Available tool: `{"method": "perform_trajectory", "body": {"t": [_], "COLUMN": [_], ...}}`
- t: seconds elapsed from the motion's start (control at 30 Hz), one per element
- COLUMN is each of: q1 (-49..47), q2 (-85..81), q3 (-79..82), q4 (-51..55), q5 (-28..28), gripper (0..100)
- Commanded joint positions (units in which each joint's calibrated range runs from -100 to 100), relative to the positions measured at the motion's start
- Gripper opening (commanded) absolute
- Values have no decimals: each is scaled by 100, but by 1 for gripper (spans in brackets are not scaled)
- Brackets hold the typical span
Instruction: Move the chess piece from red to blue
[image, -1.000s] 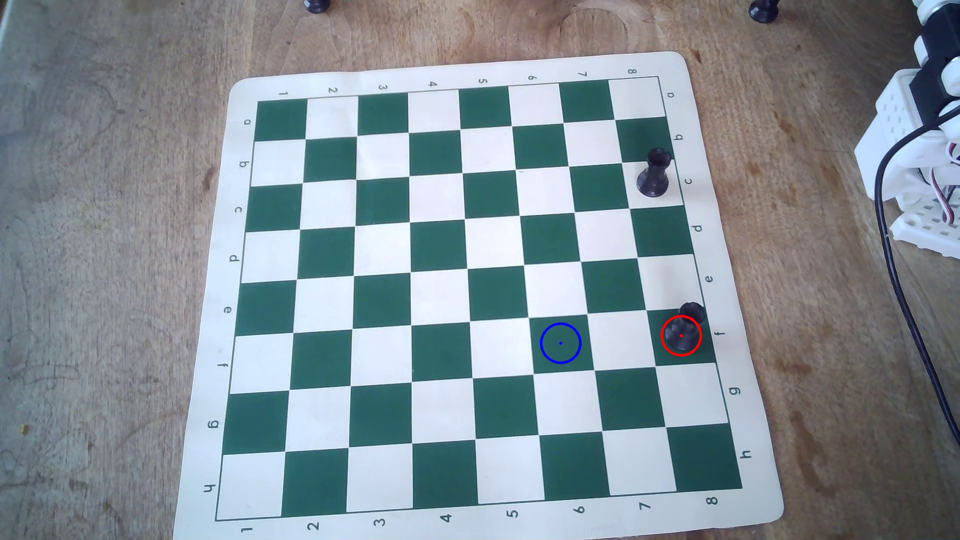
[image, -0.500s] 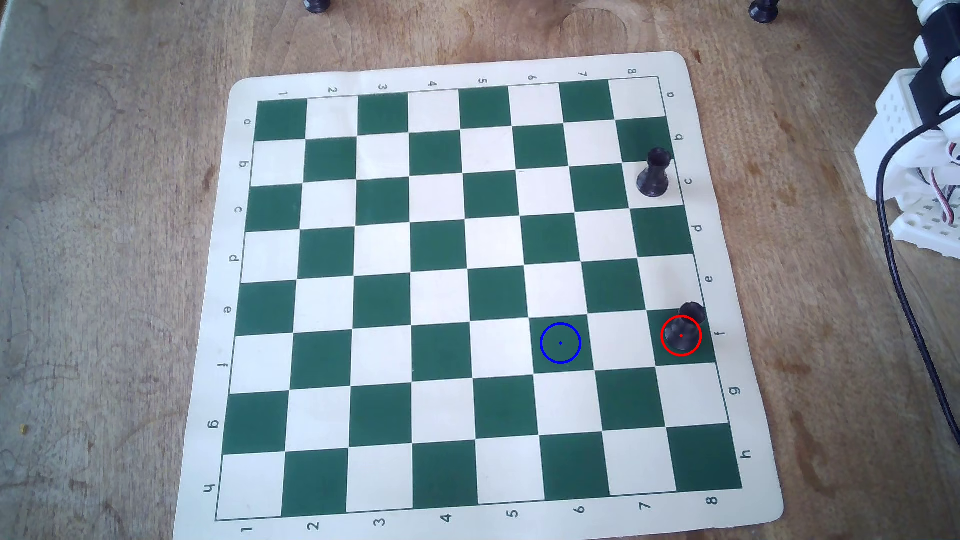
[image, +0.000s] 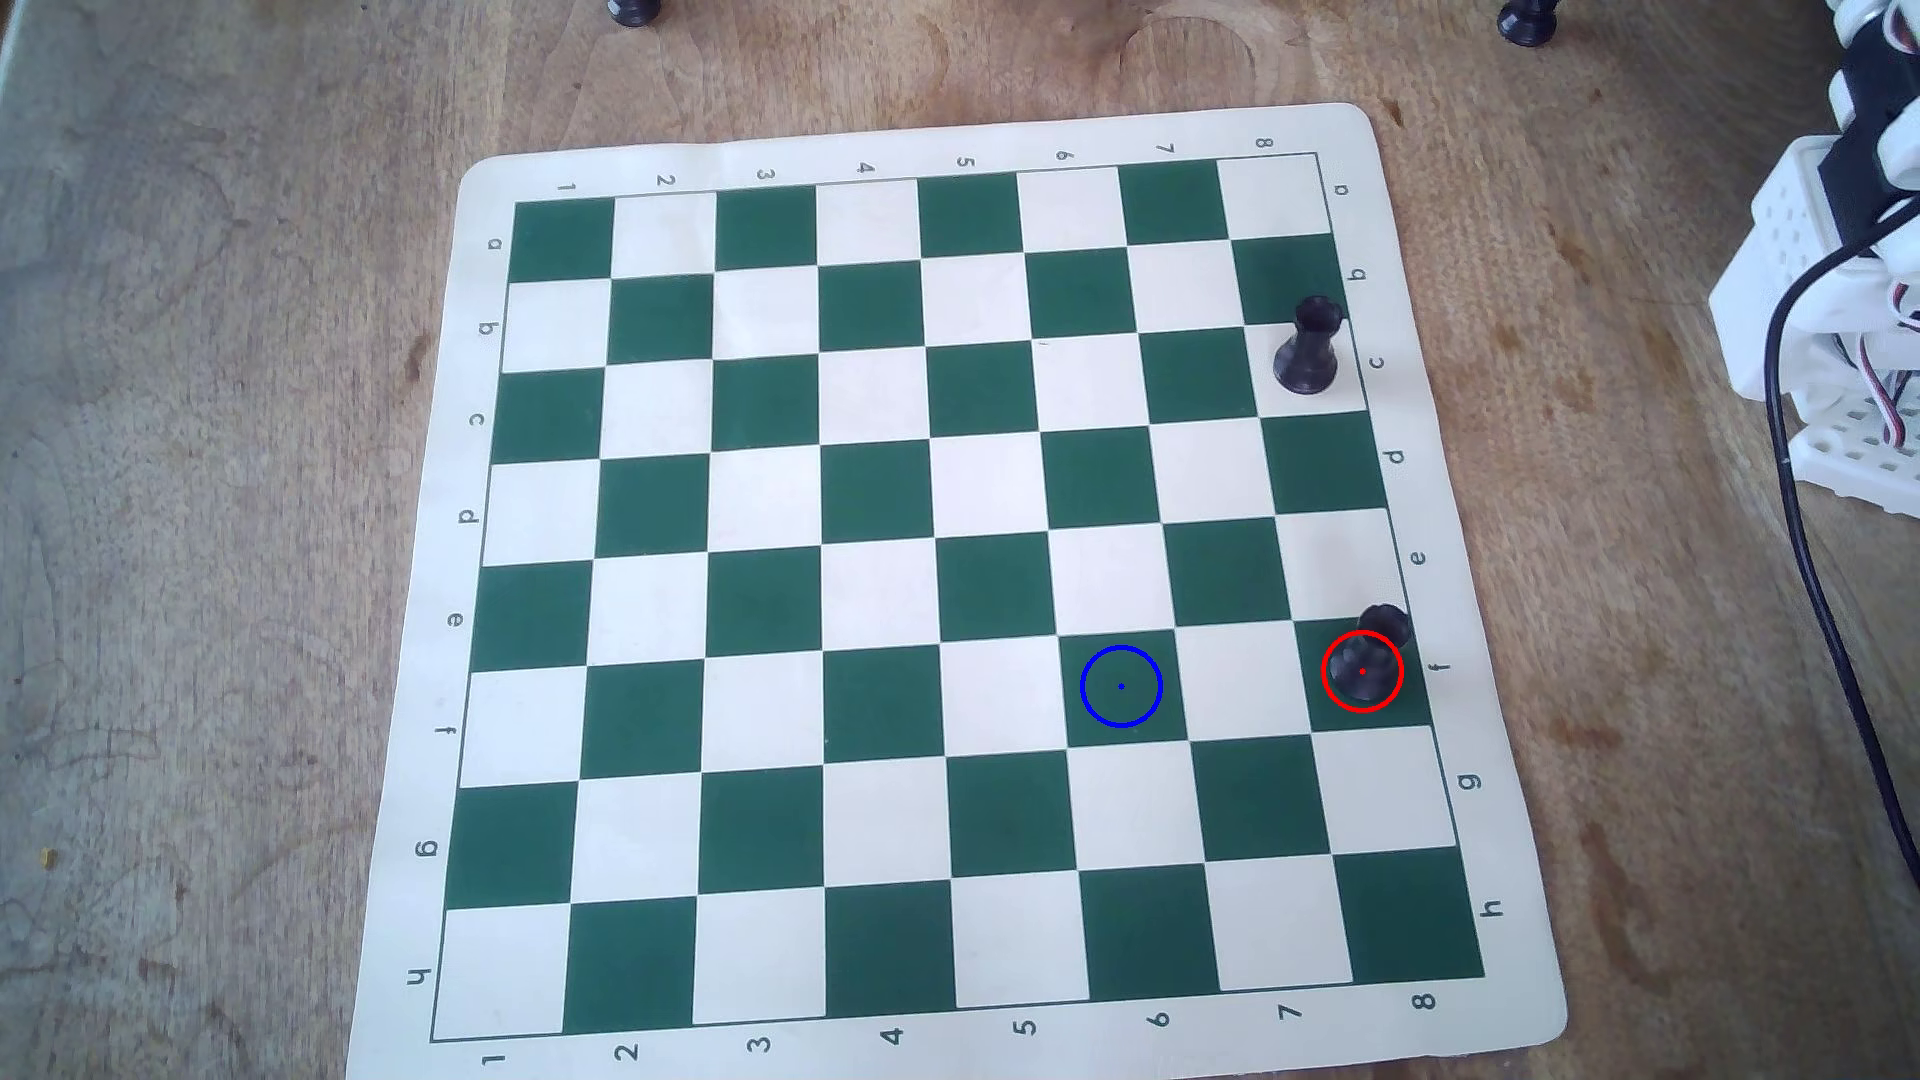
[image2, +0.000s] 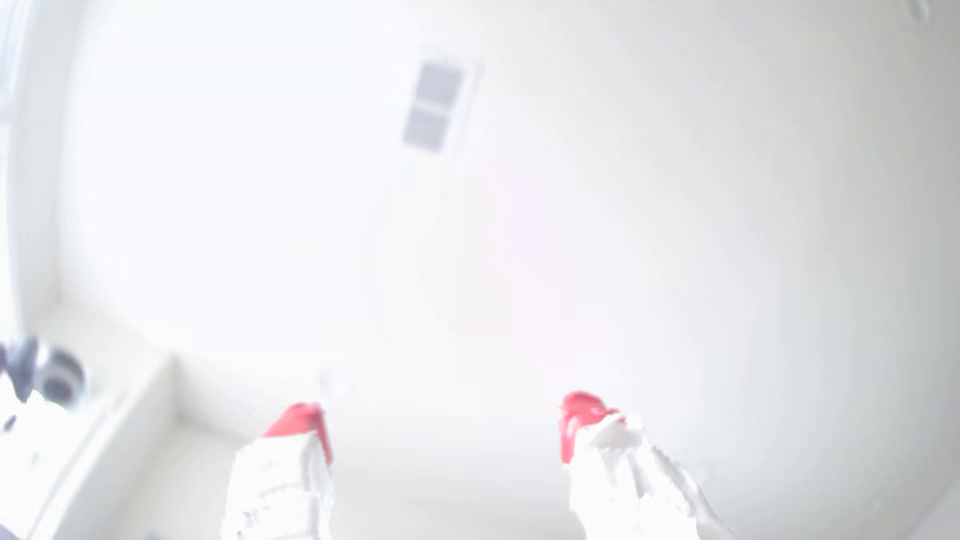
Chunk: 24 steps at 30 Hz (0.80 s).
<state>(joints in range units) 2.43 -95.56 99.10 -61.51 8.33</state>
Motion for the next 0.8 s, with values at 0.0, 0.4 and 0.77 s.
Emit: {"method": "perform_trajectory", "body": {"t": [0.0,0.4,0.77], "q1": [136,402,214], "q2": [-20,940,2918], "q3": [-64,-3155,-6165], "q4": [1196,6848,12130], "q5": [-117,-391,-1436], "gripper": [27,30,30]}}
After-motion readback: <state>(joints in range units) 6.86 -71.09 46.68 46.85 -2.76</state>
